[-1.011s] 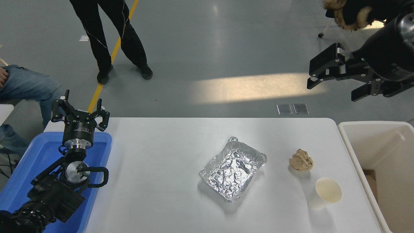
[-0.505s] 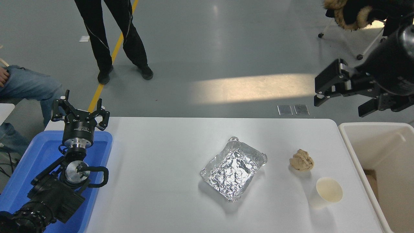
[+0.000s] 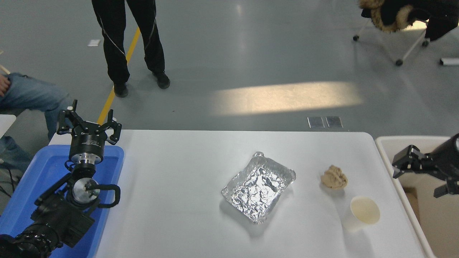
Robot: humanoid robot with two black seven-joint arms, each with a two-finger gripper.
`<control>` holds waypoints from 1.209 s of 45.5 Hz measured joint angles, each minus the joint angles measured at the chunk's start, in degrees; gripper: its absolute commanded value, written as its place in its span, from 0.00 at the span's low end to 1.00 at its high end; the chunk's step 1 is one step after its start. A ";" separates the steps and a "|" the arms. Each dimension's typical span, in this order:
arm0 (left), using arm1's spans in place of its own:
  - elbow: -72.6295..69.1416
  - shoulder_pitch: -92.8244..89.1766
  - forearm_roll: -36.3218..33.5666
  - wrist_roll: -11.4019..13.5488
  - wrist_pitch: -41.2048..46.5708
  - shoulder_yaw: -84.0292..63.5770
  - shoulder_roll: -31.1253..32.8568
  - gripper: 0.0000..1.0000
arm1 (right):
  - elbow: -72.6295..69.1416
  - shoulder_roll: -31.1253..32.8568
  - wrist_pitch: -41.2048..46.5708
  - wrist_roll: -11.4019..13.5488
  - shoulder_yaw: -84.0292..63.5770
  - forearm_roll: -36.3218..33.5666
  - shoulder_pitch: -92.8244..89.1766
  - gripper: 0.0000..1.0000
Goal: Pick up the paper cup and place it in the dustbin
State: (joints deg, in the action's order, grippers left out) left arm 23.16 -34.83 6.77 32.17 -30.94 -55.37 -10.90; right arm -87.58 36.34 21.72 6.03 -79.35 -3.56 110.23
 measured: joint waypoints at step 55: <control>-0.02 -0.02 -0.01 0.00 0.00 0.00 0.00 0.99 | 18.58 -2.78 -13.95 0.28 23.02 -0.99 -37.79 0.00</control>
State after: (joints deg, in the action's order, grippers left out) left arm 23.15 -34.85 6.76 32.17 -30.94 -55.37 -10.90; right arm -69.00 33.55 7.77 6.31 -56.33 -4.55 72.43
